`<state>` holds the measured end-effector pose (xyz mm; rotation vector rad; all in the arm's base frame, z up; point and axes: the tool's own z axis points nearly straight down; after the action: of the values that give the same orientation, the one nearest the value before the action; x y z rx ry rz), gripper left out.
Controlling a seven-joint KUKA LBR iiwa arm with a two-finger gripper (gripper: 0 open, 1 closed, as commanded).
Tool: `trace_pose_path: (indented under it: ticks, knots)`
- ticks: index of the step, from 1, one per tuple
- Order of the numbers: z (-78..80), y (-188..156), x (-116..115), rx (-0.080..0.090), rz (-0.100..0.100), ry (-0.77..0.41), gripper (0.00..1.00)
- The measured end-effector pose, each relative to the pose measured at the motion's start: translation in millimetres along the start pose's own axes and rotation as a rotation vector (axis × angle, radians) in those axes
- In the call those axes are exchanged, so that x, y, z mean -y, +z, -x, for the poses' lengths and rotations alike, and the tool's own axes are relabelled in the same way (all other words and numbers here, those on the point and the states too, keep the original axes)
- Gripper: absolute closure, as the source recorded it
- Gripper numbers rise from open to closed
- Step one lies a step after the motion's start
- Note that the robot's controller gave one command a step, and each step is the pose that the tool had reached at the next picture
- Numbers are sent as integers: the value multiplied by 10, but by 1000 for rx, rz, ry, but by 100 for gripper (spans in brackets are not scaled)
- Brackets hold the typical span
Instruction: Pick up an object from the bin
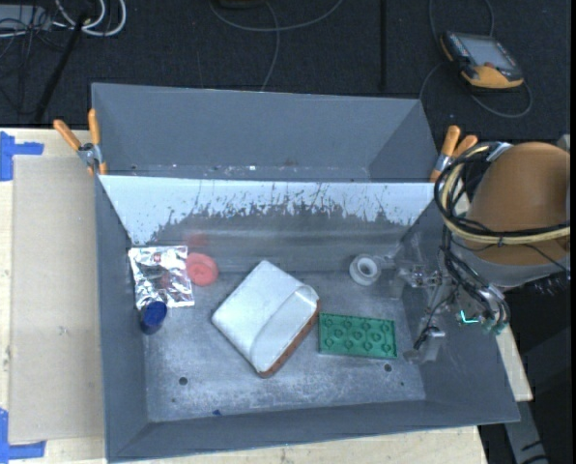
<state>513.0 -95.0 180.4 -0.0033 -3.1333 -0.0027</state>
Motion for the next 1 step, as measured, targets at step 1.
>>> trace_pose_path:
  ticks: [1]
  knots:
    - [113, 1059, -329, 2, 0, -136, 0]
